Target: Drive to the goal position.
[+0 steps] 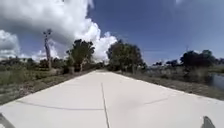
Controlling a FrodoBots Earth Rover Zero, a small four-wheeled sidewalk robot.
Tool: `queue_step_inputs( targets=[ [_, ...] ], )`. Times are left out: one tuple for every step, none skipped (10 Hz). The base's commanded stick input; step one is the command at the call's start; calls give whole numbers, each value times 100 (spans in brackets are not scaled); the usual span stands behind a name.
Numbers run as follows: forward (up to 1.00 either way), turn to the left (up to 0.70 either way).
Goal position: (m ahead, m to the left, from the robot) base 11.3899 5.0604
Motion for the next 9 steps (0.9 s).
queue_step_inputs(
  targets=[
    [70, -28],
    [70, -33],
    [70, -35],
    [70, -29],
    [70, 0],
    [70, 0],
    [70, 0],
    [70, 0],
    [70, 0]
  ],
)
